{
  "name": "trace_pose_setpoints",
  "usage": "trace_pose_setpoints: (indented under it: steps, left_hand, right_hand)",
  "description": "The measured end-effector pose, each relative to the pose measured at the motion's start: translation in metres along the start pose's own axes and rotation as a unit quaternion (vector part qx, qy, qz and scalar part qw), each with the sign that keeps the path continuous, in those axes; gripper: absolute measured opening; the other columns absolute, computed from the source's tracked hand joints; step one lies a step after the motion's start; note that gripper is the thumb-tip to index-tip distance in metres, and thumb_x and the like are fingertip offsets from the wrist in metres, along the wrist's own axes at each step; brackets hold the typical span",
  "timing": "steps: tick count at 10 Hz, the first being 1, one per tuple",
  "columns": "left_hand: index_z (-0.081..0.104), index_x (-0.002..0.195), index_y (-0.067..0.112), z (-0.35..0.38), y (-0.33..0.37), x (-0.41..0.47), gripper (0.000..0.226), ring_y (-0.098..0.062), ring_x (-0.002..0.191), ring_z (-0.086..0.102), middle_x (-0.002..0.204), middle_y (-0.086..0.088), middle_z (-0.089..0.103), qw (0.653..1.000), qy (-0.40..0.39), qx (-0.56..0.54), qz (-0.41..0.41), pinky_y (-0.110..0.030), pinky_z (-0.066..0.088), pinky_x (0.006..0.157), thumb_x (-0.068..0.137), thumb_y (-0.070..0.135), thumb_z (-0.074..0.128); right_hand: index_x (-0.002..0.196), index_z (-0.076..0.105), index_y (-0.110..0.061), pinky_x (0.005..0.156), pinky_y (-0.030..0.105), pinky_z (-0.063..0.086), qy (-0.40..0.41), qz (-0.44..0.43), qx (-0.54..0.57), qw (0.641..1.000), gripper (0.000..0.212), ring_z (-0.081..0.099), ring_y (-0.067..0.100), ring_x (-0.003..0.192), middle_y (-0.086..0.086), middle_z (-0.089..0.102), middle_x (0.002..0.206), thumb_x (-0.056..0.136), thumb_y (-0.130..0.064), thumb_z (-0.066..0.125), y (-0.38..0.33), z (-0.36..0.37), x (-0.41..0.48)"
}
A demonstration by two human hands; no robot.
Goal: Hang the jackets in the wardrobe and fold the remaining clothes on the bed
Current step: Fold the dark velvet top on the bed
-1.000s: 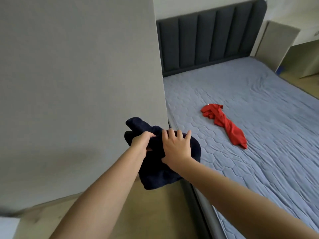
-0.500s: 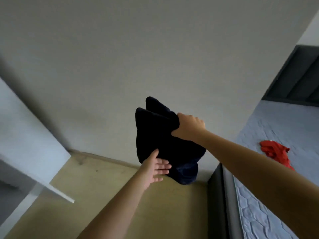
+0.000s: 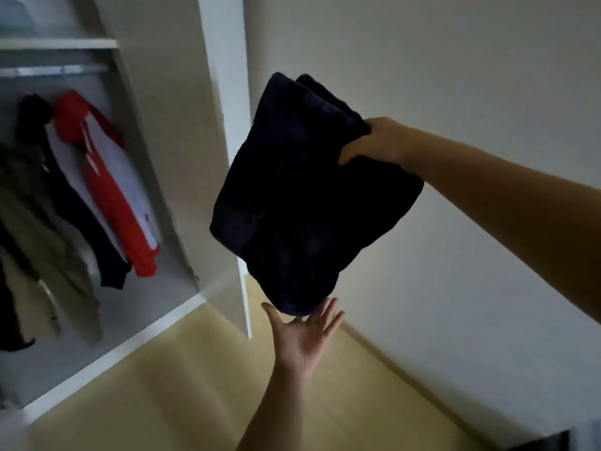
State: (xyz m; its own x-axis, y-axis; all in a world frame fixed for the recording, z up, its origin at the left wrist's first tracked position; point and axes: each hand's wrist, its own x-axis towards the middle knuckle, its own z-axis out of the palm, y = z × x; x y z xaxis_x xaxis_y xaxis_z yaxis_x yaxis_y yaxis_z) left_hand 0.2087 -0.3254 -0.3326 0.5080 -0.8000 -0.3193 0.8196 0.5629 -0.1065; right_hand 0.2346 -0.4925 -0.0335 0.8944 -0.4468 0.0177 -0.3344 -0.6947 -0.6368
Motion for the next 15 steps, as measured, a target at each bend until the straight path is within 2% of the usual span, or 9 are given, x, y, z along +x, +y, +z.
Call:
trace_pose_setpoints:
  steps: [1, 2, 4, 6, 8, 9, 10, 12, 15]
  left_hand:
    - [0.045, 0.139, 0.016, 0.025, 0.038, -0.012, 0.1, -0.039, 0.127, 0.045, 0.139, -0.02, 0.049, 0.98, -0.116, -0.048, 0.152, -0.056, 0.034, 0.102, 0.055, 0.062, 0.073]
    - [0.045, 0.141, 0.023, 0.031, 0.077, -0.023, 0.085, -0.032, 0.131, 0.045, 0.142, -0.009, 0.048, 0.95, -0.134, -0.038, 0.28, -0.046, 0.029, 0.112, 0.068, 0.064, 0.061]
    - [0.061, 0.126, 0.031, -0.003, 0.157, -0.057, 0.067, -0.031, 0.131, 0.045, 0.137, -0.003, 0.055, 0.942, -0.119, 0.061, 0.307, -0.051, 0.032, 0.109, 0.074, 0.073, 0.058]
    - [0.067, 0.116, 0.033, 0.003, 0.231, -0.086, 0.075, -0.032, 0.108, 0.064, 0.118, -0.002, 0.067, 0.906, 0.113, 0.199, 0.357, -0.047, 0.053, 0.085, 0.065, 0.085, 0.051]
    - [0.067, 0.093, 0.035, 0.037, 0.304, -0.125, 0.056, -0.009, 0.075, 0.072, 0.083, 0.011, 0.074, 0.839, 0.204, 0.303, 0.402, -0.028, 0.056, 0.055, 0.066, 0.081, 0.051]
    - [0.064, 0.111, 0.025, 0.067, 0.336, -0.144, 0.058, -0.02, 0.093, 0.07, 0.102, 0.0, 0.073, 0.826, 0.222, 0.331, 0.4, -0.036, 0.055, 0.072, 0.07, 0.066, 0.063]
    - [0.061, 0.122, 0.015, 0.1, 0.369, -0.161, 0.061, -0.03, 0.1, 0.067, 0.112, -0.011, 0.069, 0.802, 0.282, 0.341, 0.402, -0.041, 0.053, 0.08, 0.069, 0.041, 0.077]
    - [0.066, 0.111, 0.013, 0.179, 0.443, -0.187, 0.047, -0.031, 0.093, 0.069, 0.102, -0.014, 0.072, 0.75, 0.285, 0.386, 0.454, -0.04, 0.053, 0.082, 0.069, 0.033, 0.075]
    - [0.071, 0.092, 0.009, 0.341, 0.604, -0.213, 0.018, -0.02, 0.064, 0.071, 0.078, -0.01, 0.074, 0.645, 0.208, 0.48, 0.557, -0.027, 0.056, 0.051, 0.076, 0.015, 0.065]
  right_hand:
    - [0.108, 0.061, -0.021, 0.066, 0.026, 0.047, -0.022, -0.004, 0.023, 0.999, 0.044, 0.062, 0.018, 0.079, 0.004, 0.062, 0.097, 0.067, -0.032, 0.076, -0.035, 0.022, 0.014]
    - [0.106, 0.064, -0.021, 0.072, 0.027, 0.048, -0.045, -0.017, 0.064, 0.997, 0.039, 0.064, 0.02, 0.085, 0.004, 0.066, 0.1, 0.069, -0.025, 0.076, -0.053, 0.043, 0.025]
    - [0.096, 0.068, -0.025, 0.079, 0.031, 0.051, -0.14, -0.053, 0.117, 0.982, 0.026, 0.068, 0.021, 0.09, 0.001, 0.072, 0.099, 0.071, -0.02, 0.074, -0.074, 0.082, 0.053]
    - [0.103, 0.066, -0.025, 0.076, 0.034, 0.054, -0.26, -0.075, 0.149, 0.951, 0.032, 0.07, 0.023, 0.092, 0.002, 0.073, 0.101, 0.072, -0.017, 0.073, -0.086, 0.137, 0.105]
    - [0.114, 0.06, -0.026, 0.066, 0.023, 0.056, -0.367, -0.123, 0.211, 0.897, 0.056, 0.07, 0.017, 0.092, -0.003, 0.073, 0.103, 0.062, -0.018, 0.079, -0.108, 0.194, 0.161]
    - [0.115, 0.058, -0.031, 0.064, 0.019, 0.056, -0.395, -0.136, 0.246, 0.875, 0.054, 0.07, 0.012, 0.091, -0.008, 0.072, 0.103, 0.063, -0.021, 0.074, -0.122, 0.226, 0.183]
    - [0.116, 0.055, -0.034, 0.063, 0.016, 0.054, -0.399, -0.156, 0.291, 0.856, 0.059, 0.069, 0.007, 0.088, -0.013, 0.071, 0.101, 0.062, -0.018, 0.071, -0.147, 0.254, 0.204]
    - [0.115, 0.053, -0.04, 0.065, 0.018, 0.055, -0.388, -0.202, 0.367, 0.821, 0.061, 0.068, 0.006, 0.093, -0.018, 0.07, 0.102, 0.063, -0.013, 0.071, -0.217, 0.291, 0.259]
    - [0.13, 0.052, -0.012, 0.069, 0.021, 0.056, -0.302, -0.271, 0.447, 0.797, 0.069, 0.069, 0.015, 0.096, -0.001, 0.072, 0.108, 0.063, -0.008, 0.067, -0.362, 0.307, 0.367]
